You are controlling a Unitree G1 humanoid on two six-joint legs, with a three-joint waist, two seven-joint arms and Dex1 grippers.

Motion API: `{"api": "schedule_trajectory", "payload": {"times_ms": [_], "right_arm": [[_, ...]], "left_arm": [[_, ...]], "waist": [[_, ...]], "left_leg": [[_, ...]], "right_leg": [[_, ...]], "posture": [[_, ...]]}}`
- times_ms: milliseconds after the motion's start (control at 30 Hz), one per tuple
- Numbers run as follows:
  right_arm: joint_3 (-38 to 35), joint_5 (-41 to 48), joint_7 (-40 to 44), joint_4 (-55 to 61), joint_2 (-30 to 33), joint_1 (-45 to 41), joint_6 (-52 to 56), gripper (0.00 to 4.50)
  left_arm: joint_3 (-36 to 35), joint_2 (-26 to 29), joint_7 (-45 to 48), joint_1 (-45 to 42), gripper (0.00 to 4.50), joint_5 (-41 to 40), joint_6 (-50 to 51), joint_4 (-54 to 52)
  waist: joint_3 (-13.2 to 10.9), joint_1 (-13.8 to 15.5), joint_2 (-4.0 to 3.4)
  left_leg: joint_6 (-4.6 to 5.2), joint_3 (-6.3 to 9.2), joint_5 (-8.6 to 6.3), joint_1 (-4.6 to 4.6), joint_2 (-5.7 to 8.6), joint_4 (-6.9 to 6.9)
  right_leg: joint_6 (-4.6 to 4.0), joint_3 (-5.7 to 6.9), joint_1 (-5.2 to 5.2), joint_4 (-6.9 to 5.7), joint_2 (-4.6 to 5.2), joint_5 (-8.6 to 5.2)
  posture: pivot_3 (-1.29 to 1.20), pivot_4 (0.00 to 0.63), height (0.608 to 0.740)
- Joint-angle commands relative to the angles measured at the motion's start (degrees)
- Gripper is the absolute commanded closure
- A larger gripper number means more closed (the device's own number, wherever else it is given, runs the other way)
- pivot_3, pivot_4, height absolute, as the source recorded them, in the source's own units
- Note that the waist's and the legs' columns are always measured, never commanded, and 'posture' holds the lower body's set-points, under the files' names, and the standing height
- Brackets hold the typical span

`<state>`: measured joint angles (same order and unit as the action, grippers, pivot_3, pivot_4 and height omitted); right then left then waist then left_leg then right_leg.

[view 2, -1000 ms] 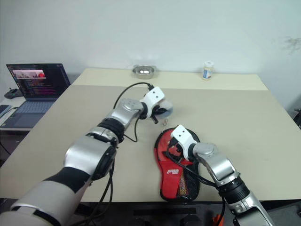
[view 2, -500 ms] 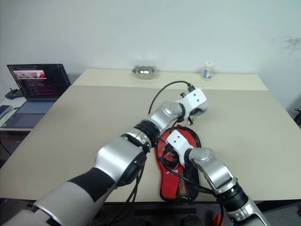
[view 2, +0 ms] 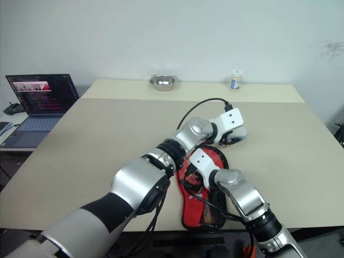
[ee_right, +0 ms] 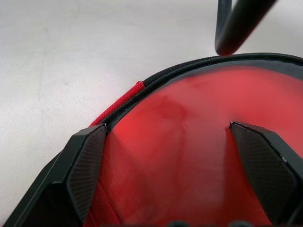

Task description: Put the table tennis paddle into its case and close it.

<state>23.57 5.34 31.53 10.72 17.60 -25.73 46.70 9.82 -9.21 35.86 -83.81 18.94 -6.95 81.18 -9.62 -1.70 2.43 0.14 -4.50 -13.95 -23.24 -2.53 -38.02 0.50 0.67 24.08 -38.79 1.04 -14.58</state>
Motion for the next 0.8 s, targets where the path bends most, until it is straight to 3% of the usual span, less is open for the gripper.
{"api": "schedule_trajectory", "payload": {"times_ms": [33, 300, 533, 700, 800], "right_arm": [[3.27, -0.87, 0.87, -6.25, 0.34, 2.25, 3.58, 0.0], [1.34, -0.39, 1.0, -4.75, 0.34, 0.46, 3.66, 0.0], [-5.05, 4.28, 0.92, 11.09, 1.77, 0.56, 11.2, 0.0], [-11.89, 10.96, 1.57, 25.74, 3.75, 0.69, 20.99, 0.0], [-21.07, 16.95, 2.83, 33.02, 4.41, -0.01, 27.7, 0.0]], "left_arm": [[-0.12, -1.82, 2.07, -0.29, 0.02, -0.37, -1.65, -2.74], [-6.2, 2.77, 0.44, -2.45, 0.02, -5.41, -3.37, -3.83], [-13.09, 11.56, 4.46, -3.12, 0.02, -12.05, -4.06, -5.63], [-15.17, 18.91, 24.6, 0.85, 0.02, -17.05, -2.24, -7.84], [-15.11, 23.6, 35.76, 5.26, 0.02, -19.01, -0.52, -10.22]], "waist": [[0.0, -0.02, 0.0], [0.0, -0.11, 0.0], [-0.07, -0.13, -0.02], [-0.12, -0.12, -0.05], [-0.13, -0.11, -0.07]], "left_leg": [[0.0, -0.02, 0.0, 0.01, -0.01, 0.0], [0.0, -0.14, 0.0, 0.17, -0.05, 0.03], [-0.01, -0.14, -0.01, 0.08, -0.07, 0.12], [-0.05, -0.13, 0.01, -0.53, 0.0, 0.04], [-0.06, -0.08, 0.01, -0.6, -0.02, 0.05]], "right_leg": [[0.0, -0.01, 0.0, 0.0, 0.0, 0.0], [0.0, -0.08, -0.06, -0.01, 0.0, 0.0], [0.0, -0.07, 0.05, -0.02, 0.01, 0.0], [-0.03, -0.03, 0.58, -0.03, 0.01, 0.02], [-0.06, 0.02, 0.65, -0.05, 0.0, 0.04]], "posture": [[0.0, 0.15, 0.74], [0.0, 0.15, 0.74], [0.0, 0.15, 0.74], [0.0, 0.15, 0.74], [0.0, 0.15, 0.74]]}}
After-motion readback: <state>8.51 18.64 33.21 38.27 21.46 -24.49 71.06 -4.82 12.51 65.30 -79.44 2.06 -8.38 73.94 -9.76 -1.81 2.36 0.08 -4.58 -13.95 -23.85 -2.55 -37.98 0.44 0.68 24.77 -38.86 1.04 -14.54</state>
